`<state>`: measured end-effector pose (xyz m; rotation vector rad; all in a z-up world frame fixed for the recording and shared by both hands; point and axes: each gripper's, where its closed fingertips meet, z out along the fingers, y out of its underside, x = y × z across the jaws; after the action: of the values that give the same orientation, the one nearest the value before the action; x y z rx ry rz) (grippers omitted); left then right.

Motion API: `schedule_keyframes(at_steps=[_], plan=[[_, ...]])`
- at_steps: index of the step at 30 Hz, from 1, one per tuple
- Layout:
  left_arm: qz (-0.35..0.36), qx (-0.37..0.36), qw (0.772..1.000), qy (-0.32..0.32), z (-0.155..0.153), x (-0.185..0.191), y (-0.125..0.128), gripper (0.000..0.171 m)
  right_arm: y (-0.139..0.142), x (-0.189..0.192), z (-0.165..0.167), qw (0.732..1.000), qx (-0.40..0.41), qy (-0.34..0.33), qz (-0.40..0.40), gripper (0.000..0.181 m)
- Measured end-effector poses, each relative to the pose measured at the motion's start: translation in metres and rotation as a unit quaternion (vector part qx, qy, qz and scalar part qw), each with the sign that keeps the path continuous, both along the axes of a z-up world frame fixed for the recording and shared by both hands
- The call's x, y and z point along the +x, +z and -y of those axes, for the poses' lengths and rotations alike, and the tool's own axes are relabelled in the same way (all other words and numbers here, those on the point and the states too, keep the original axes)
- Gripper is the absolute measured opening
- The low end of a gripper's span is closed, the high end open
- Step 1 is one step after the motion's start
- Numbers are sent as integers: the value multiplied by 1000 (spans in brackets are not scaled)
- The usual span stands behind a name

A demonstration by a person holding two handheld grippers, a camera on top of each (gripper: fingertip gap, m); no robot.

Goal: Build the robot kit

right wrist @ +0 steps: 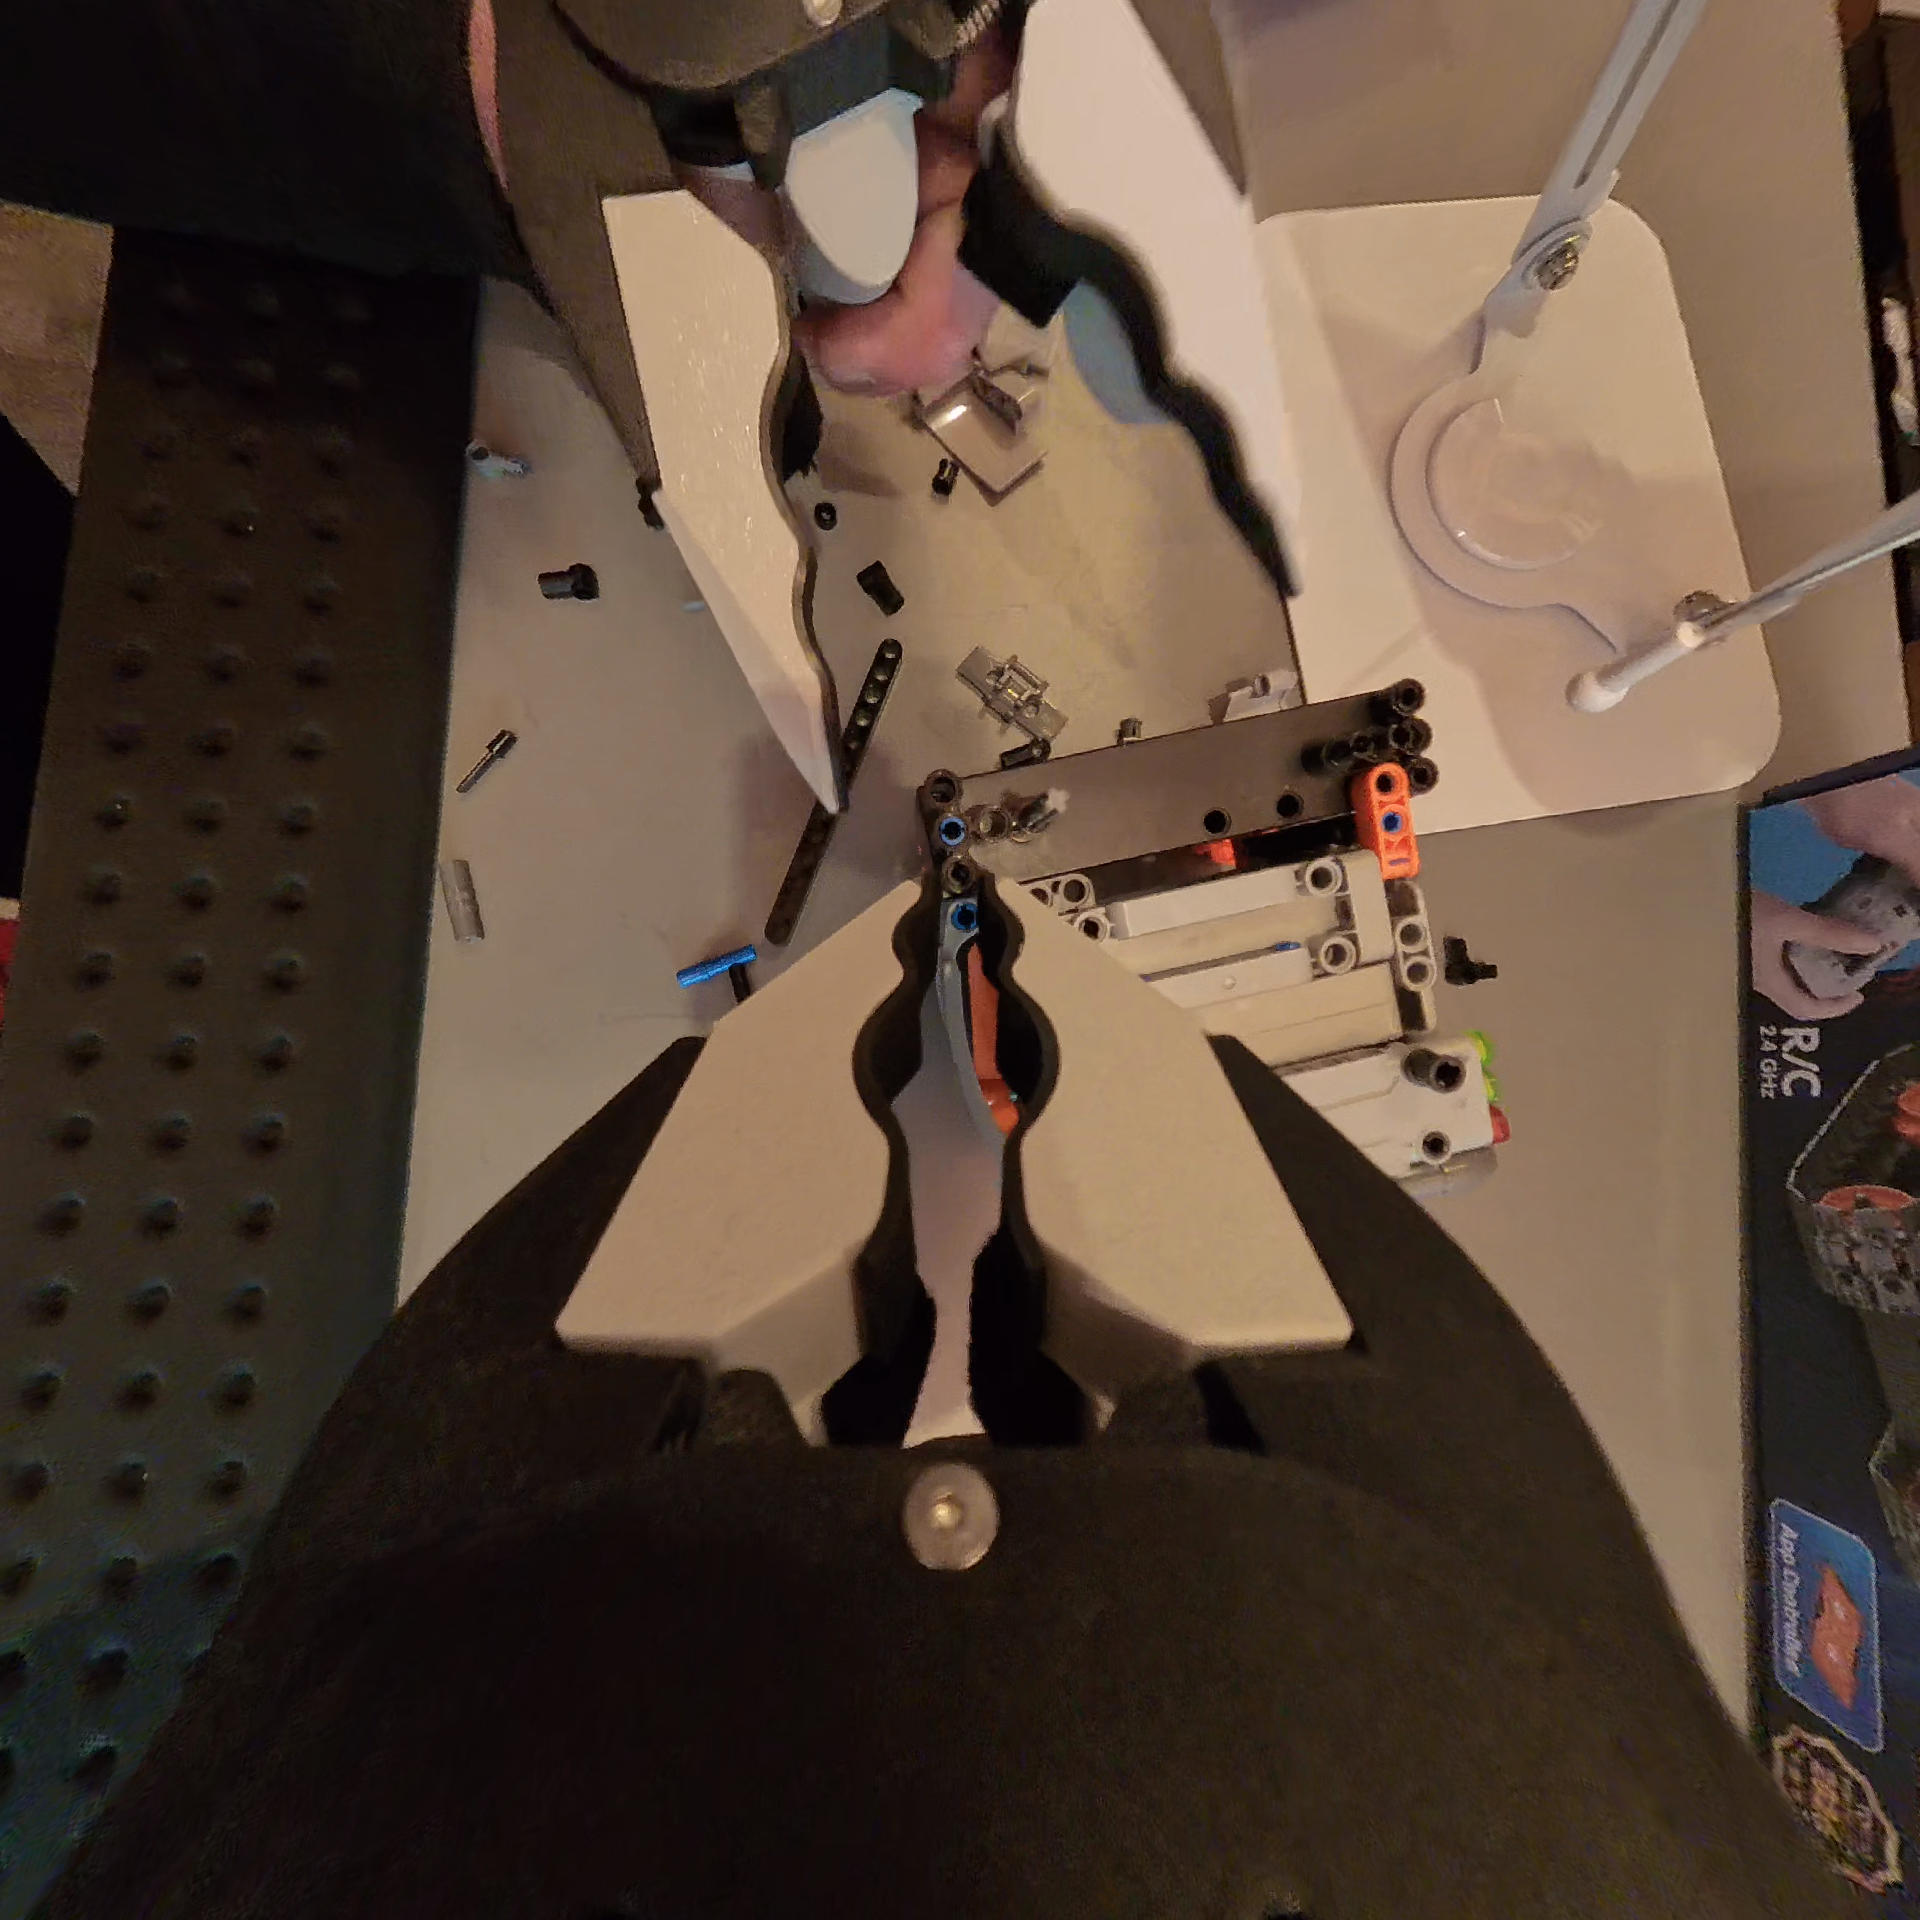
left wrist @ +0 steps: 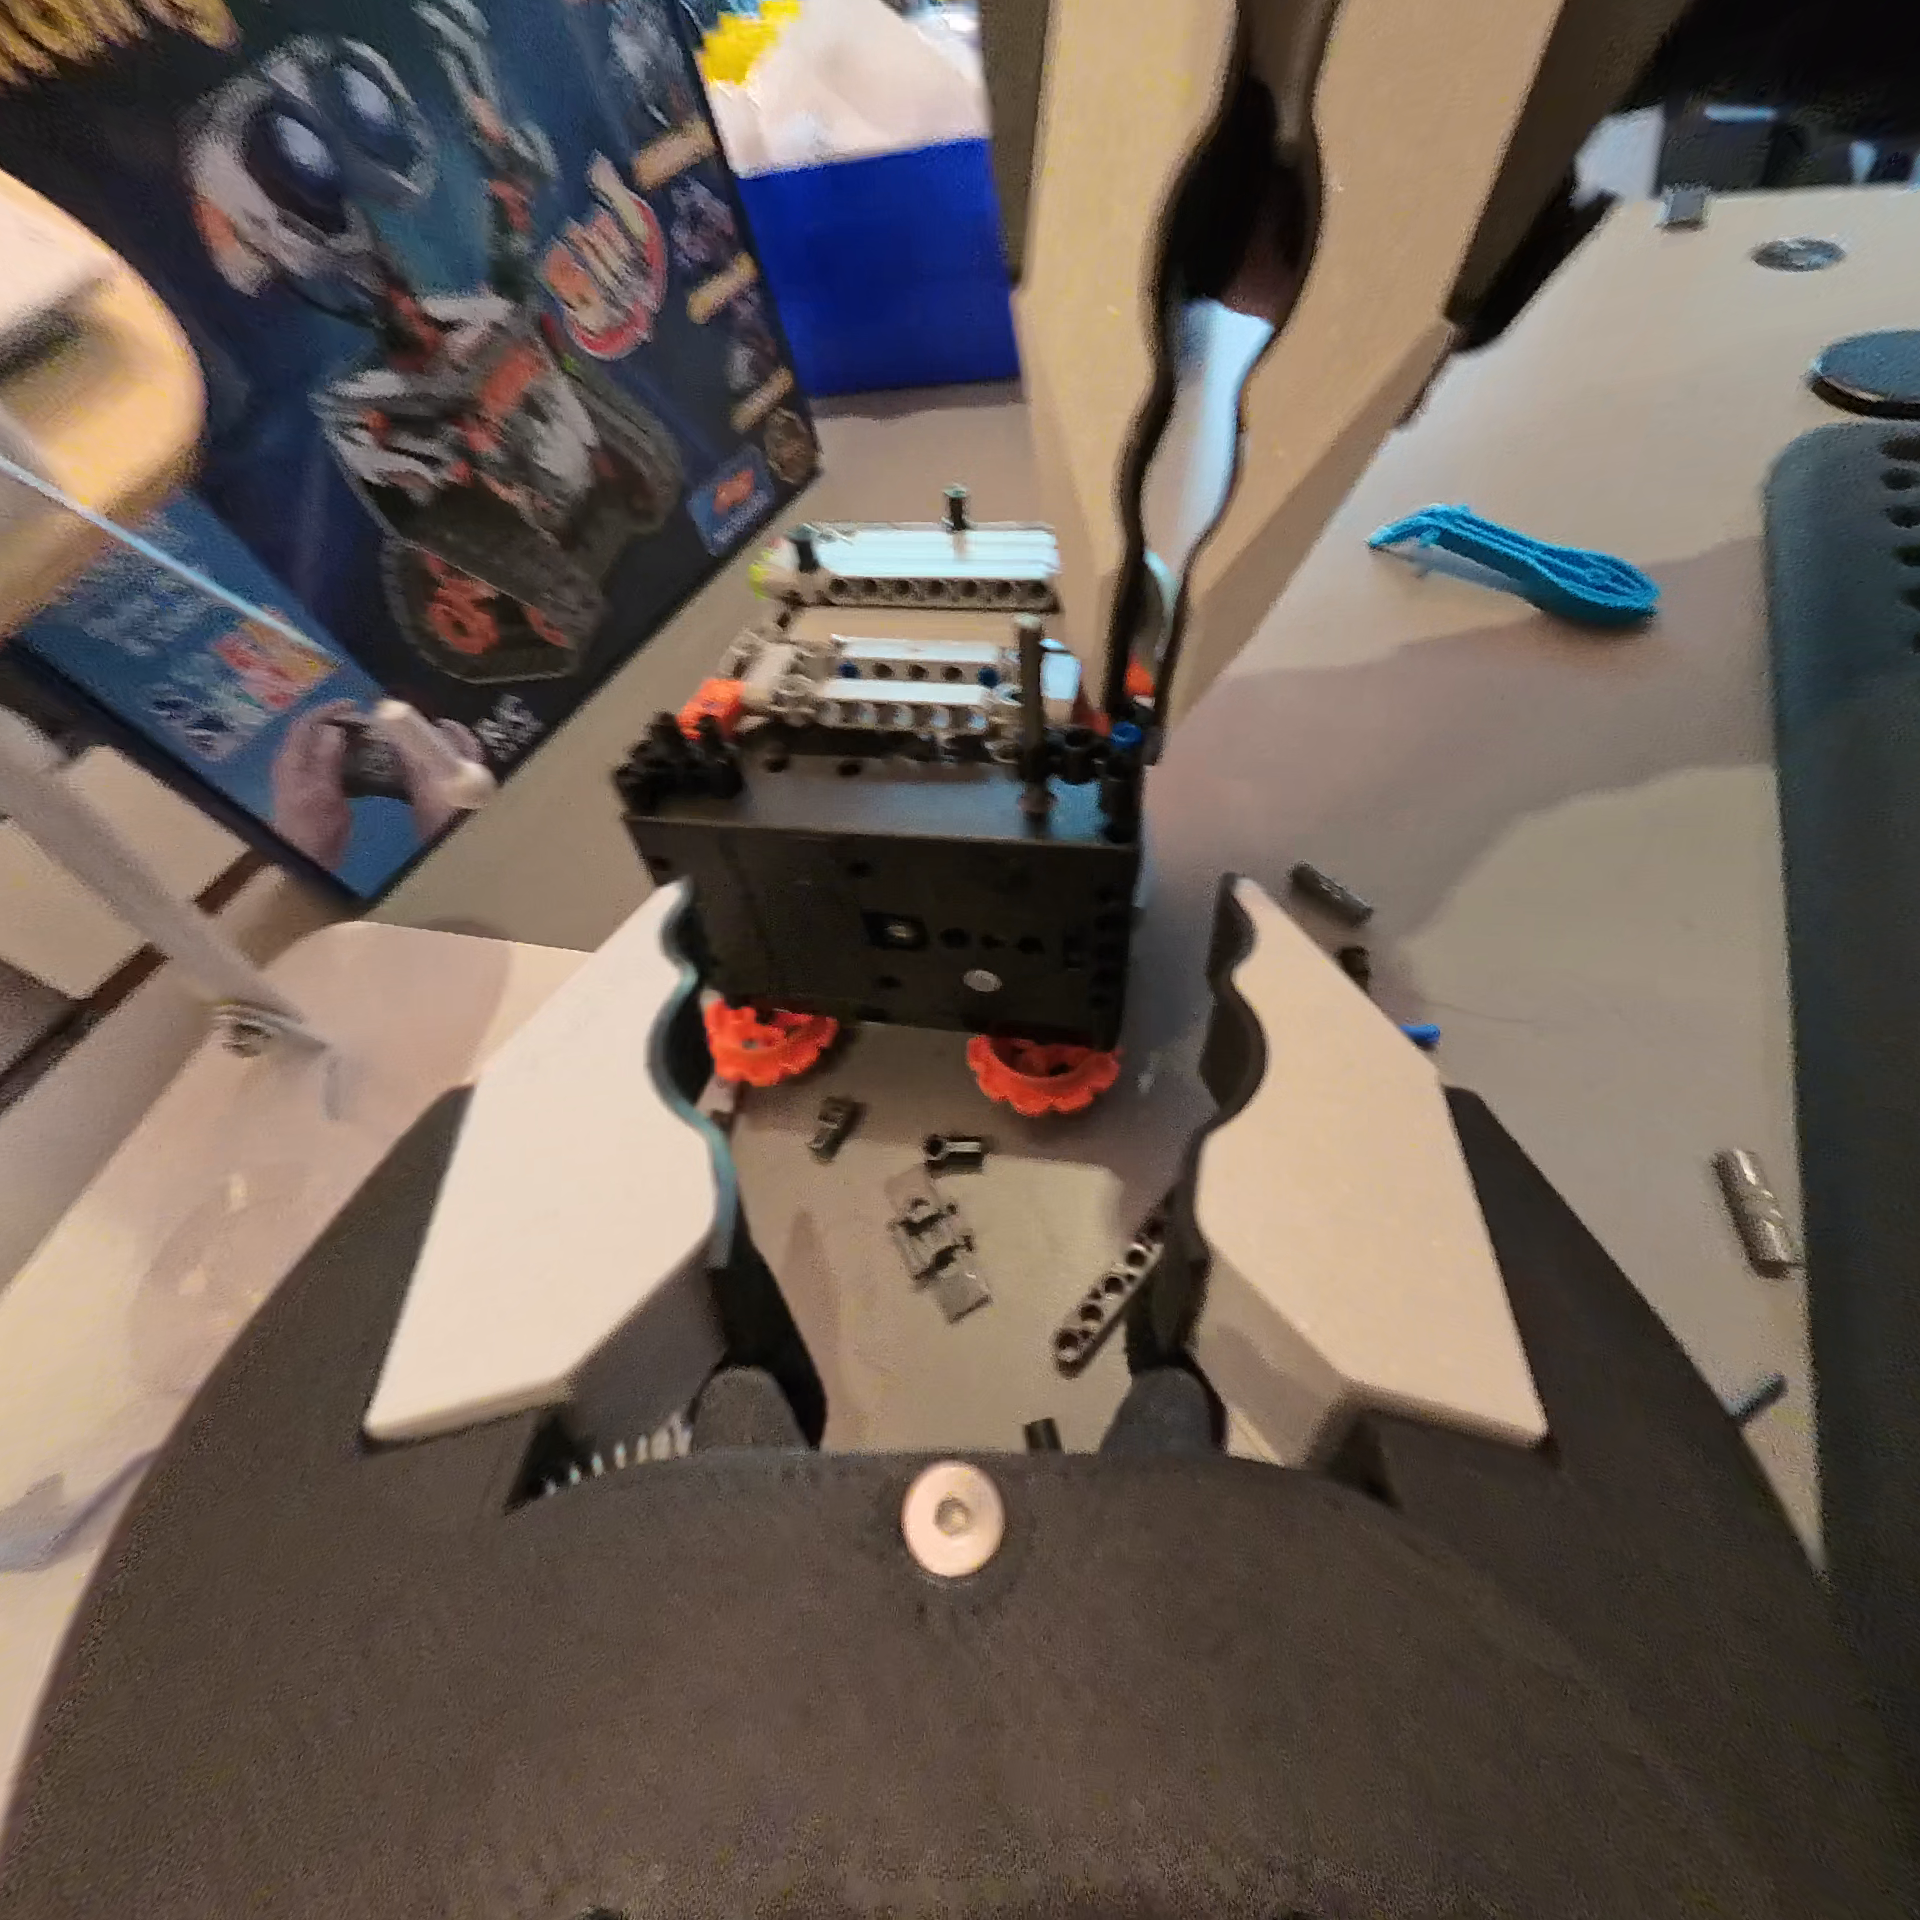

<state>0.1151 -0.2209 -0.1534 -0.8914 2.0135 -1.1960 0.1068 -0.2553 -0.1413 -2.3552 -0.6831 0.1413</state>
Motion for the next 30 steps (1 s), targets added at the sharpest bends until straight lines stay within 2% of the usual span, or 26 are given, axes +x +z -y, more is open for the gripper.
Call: schedule_keyframes(at_steps=[2,4,5,9,11,12,14,17,22,26,30], plan=[[-5,-4,1000,19,-13,7,0,121,5,2,3,1000,18,-14,-7,10],[-45,1,999,29,-21,16,-16,152,12,6,8,999,38,-33,-16,12],[-62,3,998,25,-21,19,-24,159,14,8,11,998,48,-43,-23,11],[-92,-10,996,-15,-7,31,-36,159,17,12,20,991,89,-80,-56,10],[-94,-23,995,-26,3,34,-34,158,15,8,23,988,104,-92,-72,12],[-108,-32,993,-33,7,34,-37,153,12,6,24,986,109,-96,-79,12],[-130,-31,990,-40,9,35,-48,130,7,3,25,984,121,-104,-79,12],[-134,-56,988,-44,12,36,-44,129,10,4,24,978,156,-121,-72,18],[-182,-155,970,-52,21,37,-29,127,22,7,20,970,206,-127,-3,25],[-226,-235,944,-50,25,41,-20,127,27,17,15,966,216,-128,55,49],[-265,-283,921,-48,27,46,-16,127,18,24,6,959,217,-121,140,61]])
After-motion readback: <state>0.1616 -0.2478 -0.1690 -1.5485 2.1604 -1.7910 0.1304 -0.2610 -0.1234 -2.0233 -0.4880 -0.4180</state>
